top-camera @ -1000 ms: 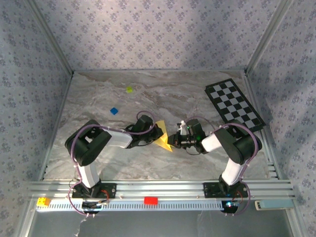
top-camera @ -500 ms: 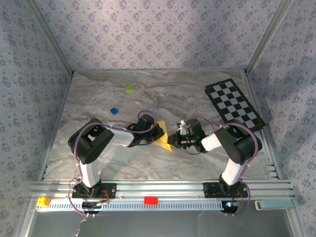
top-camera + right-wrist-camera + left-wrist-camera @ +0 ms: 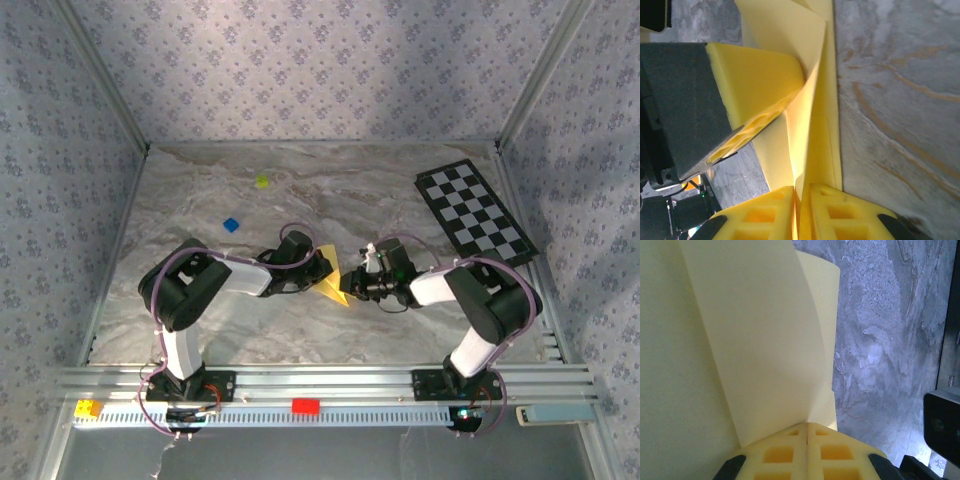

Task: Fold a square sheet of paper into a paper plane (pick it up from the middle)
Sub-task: Fourth fold the wing at the center of the table.

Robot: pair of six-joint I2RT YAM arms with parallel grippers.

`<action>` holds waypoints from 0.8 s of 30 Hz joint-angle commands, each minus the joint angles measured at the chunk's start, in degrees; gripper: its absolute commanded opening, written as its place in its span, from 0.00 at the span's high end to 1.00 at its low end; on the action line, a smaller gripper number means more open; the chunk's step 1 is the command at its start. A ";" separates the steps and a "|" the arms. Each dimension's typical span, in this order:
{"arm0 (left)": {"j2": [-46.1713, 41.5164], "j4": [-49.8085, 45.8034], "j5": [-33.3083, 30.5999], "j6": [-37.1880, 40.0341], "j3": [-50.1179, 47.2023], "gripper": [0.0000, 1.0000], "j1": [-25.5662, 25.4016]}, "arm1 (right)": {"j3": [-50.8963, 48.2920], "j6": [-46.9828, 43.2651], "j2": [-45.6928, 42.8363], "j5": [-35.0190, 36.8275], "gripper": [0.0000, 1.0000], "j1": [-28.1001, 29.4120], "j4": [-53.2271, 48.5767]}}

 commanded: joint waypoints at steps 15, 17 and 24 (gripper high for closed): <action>1.55 -3.28 0.15 0.96 0.03 1.00 0.36 | -0.06 -6.99 -2.39 -0.36 0.81 0.85 -14.93; 1.60 -3.25 0.12 0.86 0.03 1.00 0.33 | 0.13 -7.80 -2.37 -0.51 0.81 0.94 -16.11; 1.60 -3.11 0.15 0.77 -0.15 1.00 0.38 | -0.09 -9.18 -1.78 -0.30 0.84 1.18 -18.08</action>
